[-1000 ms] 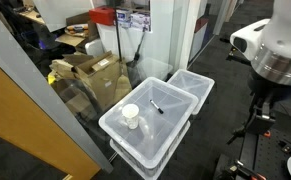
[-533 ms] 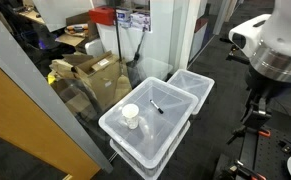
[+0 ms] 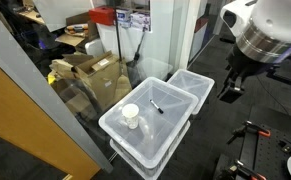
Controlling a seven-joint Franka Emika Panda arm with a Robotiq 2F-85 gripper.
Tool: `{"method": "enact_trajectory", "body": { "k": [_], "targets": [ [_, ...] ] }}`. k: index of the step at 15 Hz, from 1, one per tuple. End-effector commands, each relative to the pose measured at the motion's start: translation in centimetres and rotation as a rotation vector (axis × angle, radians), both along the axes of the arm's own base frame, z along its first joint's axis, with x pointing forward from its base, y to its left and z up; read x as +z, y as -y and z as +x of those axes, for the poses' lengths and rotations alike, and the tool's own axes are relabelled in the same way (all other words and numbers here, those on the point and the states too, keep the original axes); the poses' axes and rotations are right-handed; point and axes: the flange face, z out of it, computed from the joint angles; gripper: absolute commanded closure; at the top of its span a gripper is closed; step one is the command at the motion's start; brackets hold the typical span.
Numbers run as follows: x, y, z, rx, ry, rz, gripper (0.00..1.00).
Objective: Put the black marker inside the white cup
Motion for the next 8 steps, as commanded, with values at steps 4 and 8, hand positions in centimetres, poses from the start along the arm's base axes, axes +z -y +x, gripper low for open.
{"method": "enact_trajectory", "body": {
  "k": [4, 8],
  "targets": [
    [0.1, 2.7, 2.9, -0.06, 0.247, 0.043, 0.0],
    [-0.7, 4.8, 4.6, -0.127, 0.369, 0.094, 0.0]
  ]
}}
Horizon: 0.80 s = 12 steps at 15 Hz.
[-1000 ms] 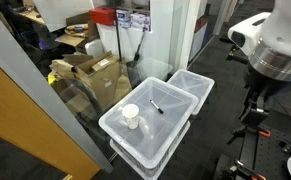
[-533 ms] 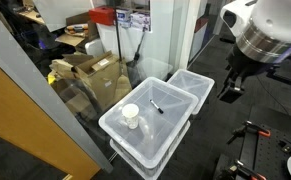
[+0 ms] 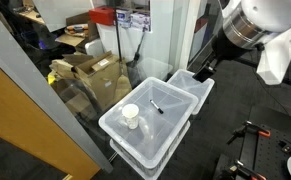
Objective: Put the black marker inside the white cup
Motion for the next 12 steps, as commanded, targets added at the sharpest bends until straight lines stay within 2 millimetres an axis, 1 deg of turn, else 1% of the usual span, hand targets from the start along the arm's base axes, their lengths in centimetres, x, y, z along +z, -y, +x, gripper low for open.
{"method": "enact_trajectory", "body": {
  "k": [1, 7, 10, 12],
  "targets": [
    [-1.2, 1.8, 1.5, -0.06, 0.102, 0.044, 0.0],
    [-2.2, 4.9, 4.5, -0.112, 0.227, 0.122, 0.0],
    [-2.8, 6.9, 6.0, -0.134, 0.267, 0.133, 0.0],
    [-3.4, 7.6, 6.9, -0.135, 0.284, 0.135, 0.0]
  ]
}}
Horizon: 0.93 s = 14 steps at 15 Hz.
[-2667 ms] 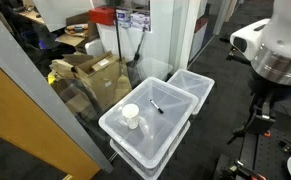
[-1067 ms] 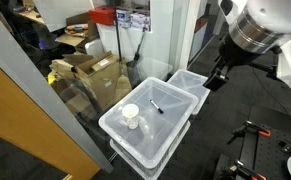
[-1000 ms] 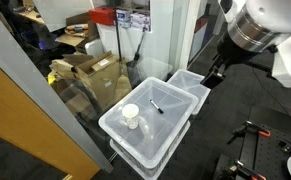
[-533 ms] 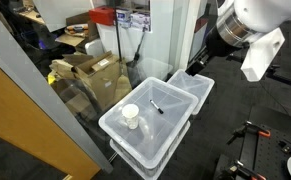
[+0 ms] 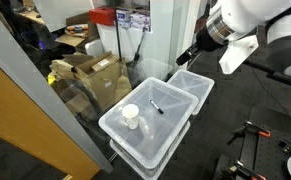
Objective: Put the black marker inside the white cup
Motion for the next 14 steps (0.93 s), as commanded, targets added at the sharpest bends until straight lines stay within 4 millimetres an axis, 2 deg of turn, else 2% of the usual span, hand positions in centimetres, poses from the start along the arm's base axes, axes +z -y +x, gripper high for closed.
{"method": "enact_trajectory", "body": {
  "k": [1, 7, 14],
  "targets": [
    [-0.8, 1.0, 2.4, -0.008, 0.042, 0.011, 0.0],
    [-3.1, 1.6, 5.5, -0.01, 0.043, 0.019, 0.0],
    [-7.5, 1.8, 9.1, -0.004, 0.004, 0.067, 0.0]
  ]
}}
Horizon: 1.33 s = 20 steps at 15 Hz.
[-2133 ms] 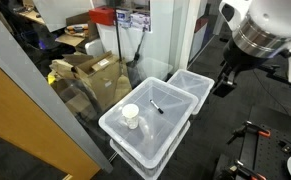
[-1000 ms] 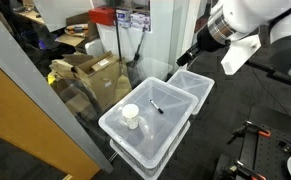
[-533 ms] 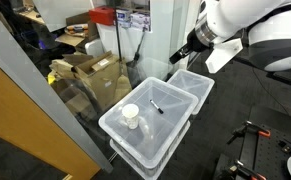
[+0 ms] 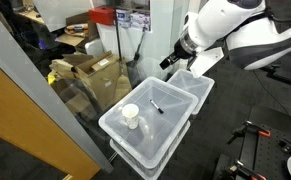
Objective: Put the black marker inside the white cup
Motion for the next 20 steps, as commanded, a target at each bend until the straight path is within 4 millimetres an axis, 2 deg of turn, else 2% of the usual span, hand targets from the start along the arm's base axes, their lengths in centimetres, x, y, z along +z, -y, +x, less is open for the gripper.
{"method": "enact_trajectory", "body": {
  "k": [1, 12, 20],
  "targets": [
    [-2.1, 0.2, 2.5, 0.006, -0.008, 0.039, 0.0],
    [-9.3, 0.9, 5.7, 0.005, -0.089, 0.123, 0.0],
    [-13.5, 1.5, 7.4, 0.029, -0.109, 0.16, 0.0]
  ]
}}
